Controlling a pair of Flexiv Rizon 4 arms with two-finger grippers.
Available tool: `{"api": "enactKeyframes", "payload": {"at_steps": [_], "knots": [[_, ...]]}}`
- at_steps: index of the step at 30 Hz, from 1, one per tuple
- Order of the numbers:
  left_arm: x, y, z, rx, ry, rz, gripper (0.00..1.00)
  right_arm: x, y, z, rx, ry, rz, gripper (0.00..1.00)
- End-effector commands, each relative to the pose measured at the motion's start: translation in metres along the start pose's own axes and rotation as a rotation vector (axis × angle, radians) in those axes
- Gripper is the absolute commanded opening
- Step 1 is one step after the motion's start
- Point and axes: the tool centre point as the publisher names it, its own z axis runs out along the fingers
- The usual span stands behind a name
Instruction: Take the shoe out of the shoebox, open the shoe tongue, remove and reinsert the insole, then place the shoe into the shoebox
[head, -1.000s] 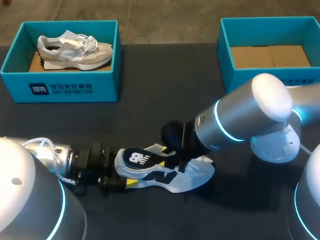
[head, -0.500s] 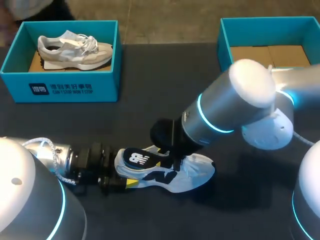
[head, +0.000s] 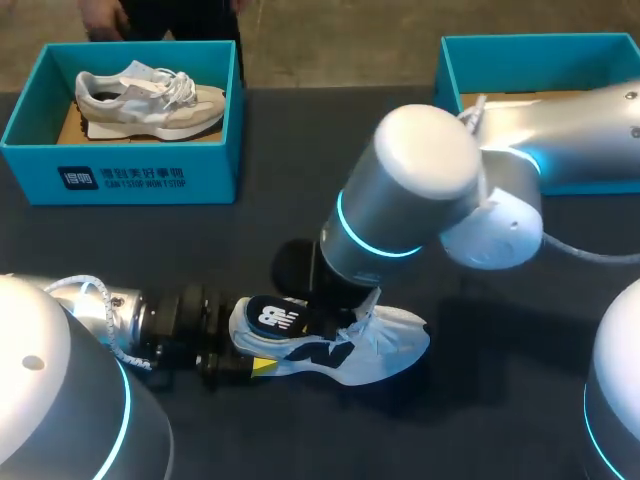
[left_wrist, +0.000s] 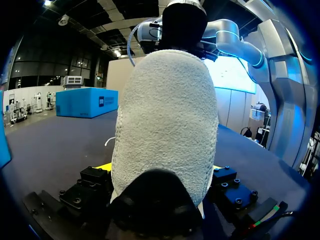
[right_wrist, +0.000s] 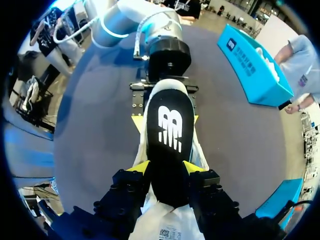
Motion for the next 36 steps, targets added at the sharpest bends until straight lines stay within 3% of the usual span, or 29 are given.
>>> {"api": "enactKeyframes", "payload": {"at_steps": [1,8,17,25,30,36], "knots": [[-0.001,0.006,0.001,-0.002,-0.002,-0.001,0.0,0.003,0.005,0.006,0.053,-0.017,0.01,0.39],[-0.001,0.006,0.001,-0.002,-0.002,-0.001,0.0,0.0,0.01,0.0,0.05,-0.034,0.003,0.4],[-0.001,0.006,0.001,-0.002,-0.002,-0.001,0.0,-0.006,0.023,-0.004,0.047,0.02,-0.038,0.36],[-0.001,0.006,0.001,-0.002,-0.002,-0.001,0.0,-0.013,0.038,-0.001,0.036,0.156,-0.085,0.38],[-0.001,0.006,0.001,-0.002,-0.002,-0.001,0.0,-0.014,0.046,0.003,0.101,0.225,-0.093,0.4],[-0.001,0.006,0.001,-0.002,-0.002,-0.001,0.0,-0.016,0.052,0.001,0.081,0.277,-0.107,0.39]]}}
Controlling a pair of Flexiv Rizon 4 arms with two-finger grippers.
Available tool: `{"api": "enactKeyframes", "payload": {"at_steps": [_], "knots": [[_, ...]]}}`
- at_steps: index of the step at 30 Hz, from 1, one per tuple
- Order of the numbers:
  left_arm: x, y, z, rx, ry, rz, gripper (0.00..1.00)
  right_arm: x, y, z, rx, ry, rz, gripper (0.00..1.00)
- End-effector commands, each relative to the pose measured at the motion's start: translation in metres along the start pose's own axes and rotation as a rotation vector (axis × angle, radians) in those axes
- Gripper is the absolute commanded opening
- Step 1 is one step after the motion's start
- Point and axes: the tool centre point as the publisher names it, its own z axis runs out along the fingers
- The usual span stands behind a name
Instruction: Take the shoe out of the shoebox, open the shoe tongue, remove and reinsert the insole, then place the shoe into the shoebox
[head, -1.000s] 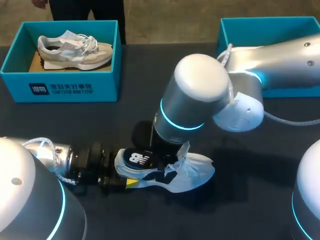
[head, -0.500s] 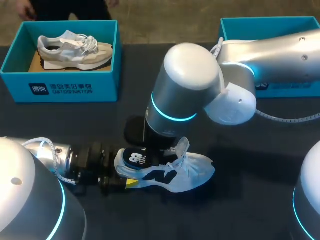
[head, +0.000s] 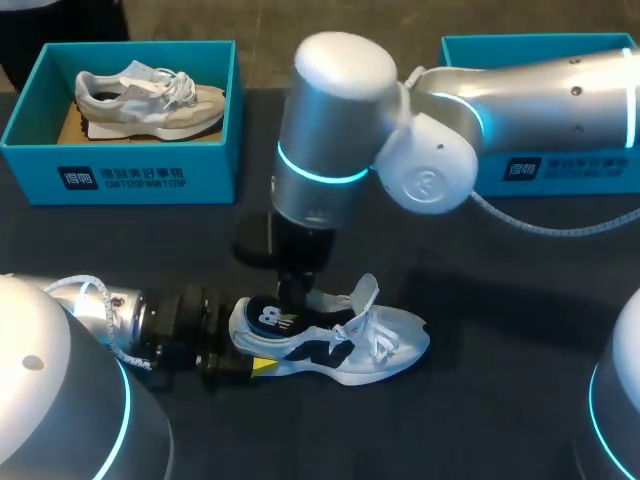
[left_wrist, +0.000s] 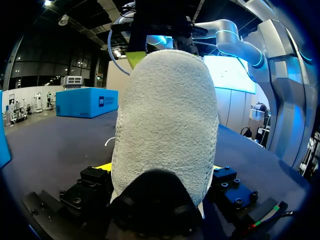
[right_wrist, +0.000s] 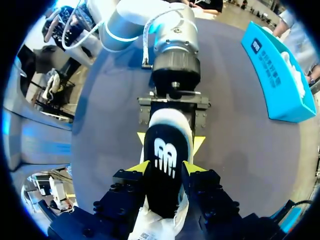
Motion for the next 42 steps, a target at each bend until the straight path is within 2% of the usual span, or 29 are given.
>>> {"api": "enactKeyframes", "payload": {"at_steps": [1,3,6,9,16,23,42], "knots": [[-0.001,0.006,0.001,-0.002,-0.002,-0.001,0.0,-0.005,0.008,0.0,0.001,0.045,-0.004,0.4],[-0.001,0.006,0.001,-0.002,-0.002,-0.001,0.0,-0.005,0.009,-0.003,-0.019,0.07,-0.022,0.4],[-0.001,0.006,0.001,-0.002,-0.002,-0.001,0.0,-0.006,0.012,-0.007,-0.008,0.103,-0.037,0.46],[-0.001,0.006,0.001,-0.002,-0.002,-0.001,0.0,-0.005,0.015,-0.008,0.013,0.121,-0.051,0.47],[-0.001,0.006,0.001,-0.002,-0.002,-0.001,0.0,-0.01,0.017,0.002,0.002,0.194,-0.066,0.45],[-0.001,0.006,0.001,-0.002,-0.002,-0.001,0.0,-0.016,0.014,0.012,-0.05,0.264,-0.069,0.42],[-0.001,0.006,0.001,-0.002,-0.002,-0.001,0.0,-0.009,0.007,0.018,-0.087,0.299,-0.066,0.31]]}}
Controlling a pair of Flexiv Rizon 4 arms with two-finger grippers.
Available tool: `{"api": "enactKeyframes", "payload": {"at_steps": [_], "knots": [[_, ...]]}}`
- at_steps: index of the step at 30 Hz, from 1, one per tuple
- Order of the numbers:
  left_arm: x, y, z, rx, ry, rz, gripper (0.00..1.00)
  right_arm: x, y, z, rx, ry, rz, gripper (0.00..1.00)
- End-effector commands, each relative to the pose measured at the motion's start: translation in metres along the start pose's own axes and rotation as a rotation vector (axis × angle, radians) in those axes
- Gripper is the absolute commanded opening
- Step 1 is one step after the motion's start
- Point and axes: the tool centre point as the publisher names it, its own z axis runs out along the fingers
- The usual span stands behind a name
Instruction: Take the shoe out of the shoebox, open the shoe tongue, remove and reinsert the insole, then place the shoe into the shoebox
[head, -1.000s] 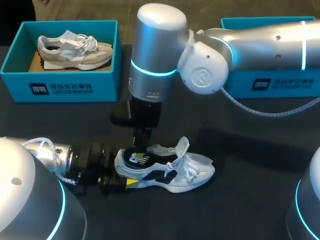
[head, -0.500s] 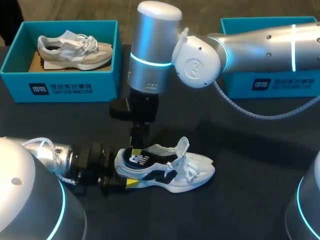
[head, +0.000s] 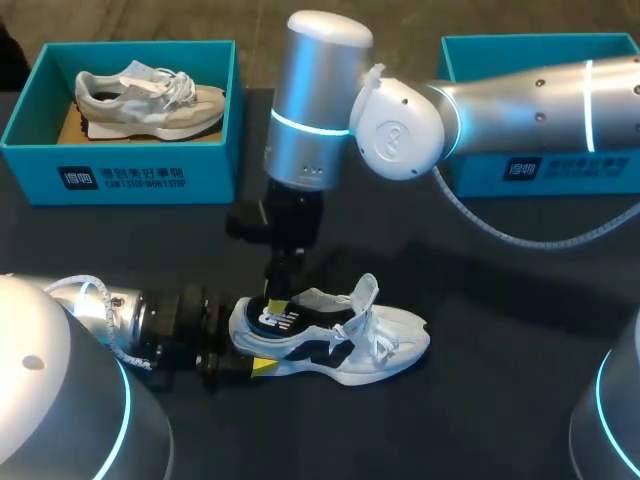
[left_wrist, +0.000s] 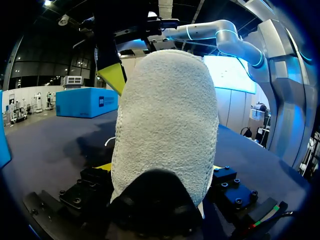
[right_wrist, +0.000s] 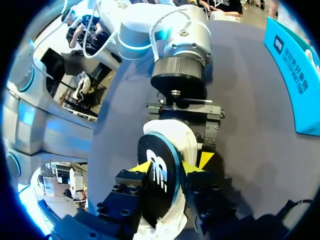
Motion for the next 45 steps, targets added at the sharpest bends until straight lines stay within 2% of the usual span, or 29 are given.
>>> {"api": "enactKeyframes", "payload": {"at_steps": [1,7,9,10,12,26,30,45], "knots": [[-0.001,0.006,0.001,-0.002,-0.002,-0.001,0.0,0.002,-0.003,0.002,-0.02,0.002,-0.006,0.31],[-0.001,0.006,0.001,-0.002,-0.002,-0.001,0.0,0.003,-0.002,0.005,-0.038,0.009,-0.018,0.27],[-0.001,0.006,0.001,-0.002,-0.002,-0.001,0.0,0.004,-0.003,0.005,-0.043,0.011,-0.019,0.23],[-0.001,0.006,0.001,-0.002,-0.002,-0.001,0.0,0.004,-0.003,0.005,-0.045,0.011,-0.02,0.18],[-0.001,0.006,0.001,-0.002,-0.002,-0.001,0.0,0.005,-0.003,0.005,-0.047,0.011,-0.021,0.0],[-0.001,0.006,0.001,-0.002,-0.002,-0.001,0.0,0.012,0.0,-0.011,-0.11,-0.033,-0.06,0.0],[-0.001,0.006,0.001,-0.002,-0.002,-0.001,0.0,0.014,0.002,-0.017,-0.181,-0.037,-0.09,0.0],[-0.001,0.006,0.001,-0.002,-0.002,-0.001,0.0,0.015,0.003,-0.018,-0.185,-0.043,-0.094,0.0]]}}
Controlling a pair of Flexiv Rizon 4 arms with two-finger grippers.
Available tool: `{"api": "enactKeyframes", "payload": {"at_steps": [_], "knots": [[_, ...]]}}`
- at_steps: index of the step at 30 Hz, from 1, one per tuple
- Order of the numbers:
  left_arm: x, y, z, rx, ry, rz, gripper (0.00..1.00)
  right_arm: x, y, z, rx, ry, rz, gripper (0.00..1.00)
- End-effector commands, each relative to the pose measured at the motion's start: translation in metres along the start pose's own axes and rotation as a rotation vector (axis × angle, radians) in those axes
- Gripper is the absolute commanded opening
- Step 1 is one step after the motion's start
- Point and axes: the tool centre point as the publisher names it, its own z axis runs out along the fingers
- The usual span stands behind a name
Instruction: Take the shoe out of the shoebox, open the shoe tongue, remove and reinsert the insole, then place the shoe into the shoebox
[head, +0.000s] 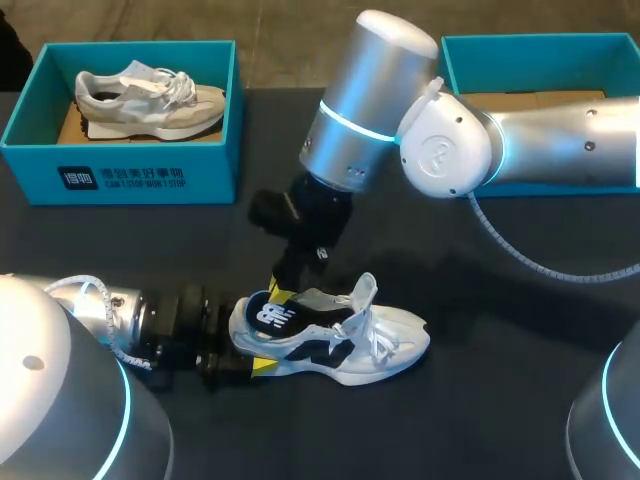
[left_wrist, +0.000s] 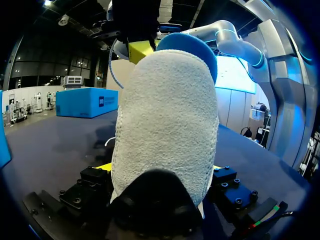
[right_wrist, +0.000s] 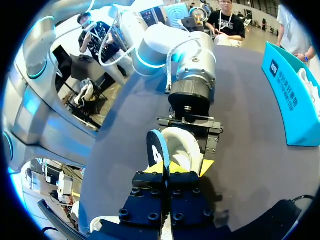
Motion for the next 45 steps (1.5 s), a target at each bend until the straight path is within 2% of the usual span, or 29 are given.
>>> {"api": "enactKeyframes", "payload": {"at_steps": [1,11,26,31,32,33,36,38,45], "knots": [[-0.001,0.006,0.001,-0.002,-0.002,-0.001,0.0,0.001,0.0,0.0,0.001,-0.003,-0.001,0.0],[-0.001,0.006,0.001,-0.002,-0.002,-0.001,0.0,-0.001,0.014,0.002,-0.041,0.035,0.002,0.0],[-0.001,0.006,0.001,-0.002,-0.002,-0.001,0.0,-0.007,0.026,0.006,-0.032,0.066,-0.014,0.0],[-0.001,0.006,0.001,-0.002,-0.002,-0.001,0.0,-0.012,0.027,0.014,-0.01,0.127,-0.011,0.0],[-0.001,0.006,0.001,-0.002,-0.002,-0.001,0.0,-0.012,0.026,0.014,-0.011,0.134,-0.008,0.13],[-0.001,0.006,0.001,-0.002,-0.002,-0.001,0.0,-0.012,0.025,0.015,-0.011,0.136,-0.007,0.39],[-0.001,0.006,0.001,-0.002,-0.002,-0.001,0.0,-0.011,0.024,0.013,-0.017,0.139,-0.003,0.56],[-0.001,0.006,0.001,-0.002,-0.002,-0.001,0.0,-0.01,0.023,0.01,-0.023,0.14,0.001,0.58],[-0.001,0.006,0.001,-0.002,-0.002,-0.001,0.0,-0.011,0.016,0.0,-0.072,0.167,0.02,0.49]]}}
